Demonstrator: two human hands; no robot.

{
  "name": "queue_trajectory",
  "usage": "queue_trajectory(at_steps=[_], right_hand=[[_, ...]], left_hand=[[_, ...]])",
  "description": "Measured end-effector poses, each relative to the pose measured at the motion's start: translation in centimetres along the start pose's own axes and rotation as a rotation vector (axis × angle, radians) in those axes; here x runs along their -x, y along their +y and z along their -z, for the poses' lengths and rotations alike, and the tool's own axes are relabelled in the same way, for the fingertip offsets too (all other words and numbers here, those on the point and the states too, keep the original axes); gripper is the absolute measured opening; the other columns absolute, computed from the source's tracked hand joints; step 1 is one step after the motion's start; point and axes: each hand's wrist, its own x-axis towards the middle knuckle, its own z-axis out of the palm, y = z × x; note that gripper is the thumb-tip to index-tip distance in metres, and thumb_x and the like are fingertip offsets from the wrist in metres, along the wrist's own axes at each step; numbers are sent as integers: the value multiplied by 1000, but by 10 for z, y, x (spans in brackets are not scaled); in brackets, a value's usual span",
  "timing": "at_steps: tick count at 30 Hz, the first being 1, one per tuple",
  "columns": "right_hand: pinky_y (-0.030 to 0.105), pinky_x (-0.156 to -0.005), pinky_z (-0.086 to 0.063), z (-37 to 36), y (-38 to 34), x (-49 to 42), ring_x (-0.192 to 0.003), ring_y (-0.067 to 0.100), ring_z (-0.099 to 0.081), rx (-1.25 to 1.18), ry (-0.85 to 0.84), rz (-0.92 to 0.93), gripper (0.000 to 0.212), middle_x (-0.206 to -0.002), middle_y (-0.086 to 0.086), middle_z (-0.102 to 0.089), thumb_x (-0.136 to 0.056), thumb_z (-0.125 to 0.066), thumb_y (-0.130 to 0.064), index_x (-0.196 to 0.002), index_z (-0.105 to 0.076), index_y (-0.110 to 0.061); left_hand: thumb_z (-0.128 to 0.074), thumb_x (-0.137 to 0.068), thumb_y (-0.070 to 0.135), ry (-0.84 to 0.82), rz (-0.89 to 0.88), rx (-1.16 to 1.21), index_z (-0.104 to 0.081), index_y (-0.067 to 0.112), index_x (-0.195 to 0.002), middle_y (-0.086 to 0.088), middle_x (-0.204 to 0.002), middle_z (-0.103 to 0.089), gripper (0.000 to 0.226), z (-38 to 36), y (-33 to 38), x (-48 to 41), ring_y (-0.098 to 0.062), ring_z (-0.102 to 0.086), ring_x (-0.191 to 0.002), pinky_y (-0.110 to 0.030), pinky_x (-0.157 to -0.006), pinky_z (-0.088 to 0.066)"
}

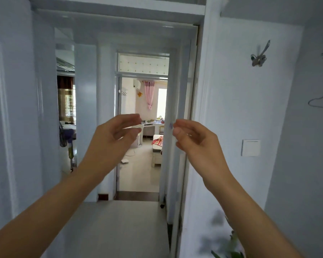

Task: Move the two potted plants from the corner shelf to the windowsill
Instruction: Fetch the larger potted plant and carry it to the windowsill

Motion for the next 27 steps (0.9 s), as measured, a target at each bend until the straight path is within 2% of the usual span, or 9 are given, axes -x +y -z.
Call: queue_trajectory(at_steps=[5, 12, 16, 20, 27], right_hand=[[33, -100, -56, -9, 32, -46, -105, -1, -70, 76, 86, -6, 25, -115, -14, -75, -93, -70, -26, -118, -70, -30], [34, -100, -56, 33, 79, -94, -106, -3, -69, 201, 255, -36, 29, -117, -14, -74, -93, -70, -28, -122, -69, -26], [35, -99, -57, 64, 101, -116, -106, -3, -69, 229, 311, -29, 29, -117, -13, -74, -93, -70, -29, -122, -70, -26], [35, -99, -57, 103, 118, -140, -105, -4, -69, 273, 387, -33, 29, -118, -14, -73, -93, -71, -29, -122, -70, -24], [38, -94, -60, 155, 131, -152, -103, -5, -69, 398, 510, -39, 28, -117, -14, -73, -93, -70, -29, -121, -70, -26]], left_hand=[[-66, -94, 10, -54, 13, 142, -69, 24, -126, 9, -123, -74, 36, -18, -57, -63, -12, -70, -115, -44, -107, -51], [-67, -92, 6, -187, 25, 317, -71, 21, -121, 4, -120, -75, 32, -103, -115, -118, -15, -70, -115, -46, -107, -51], [-66, -94, 8, -258, -3, 357, -70, 28, -118, 5, -121, -75, 31, -156, -128, -142, -13, -70, -116, -46, -107, -51], [-63, -96, 4, -344, -33, 402, -68, 18, -126, 2, -123, -73, 33, -214, -128, -167, -11, -72, -111, -44, -105, -53], [-61, -96, 2, -464, -65, 529, -68, 25, -120, 1, -123, -73, 34, -294, -132, -190, -14, -73, -110, -45, -104, -53]])
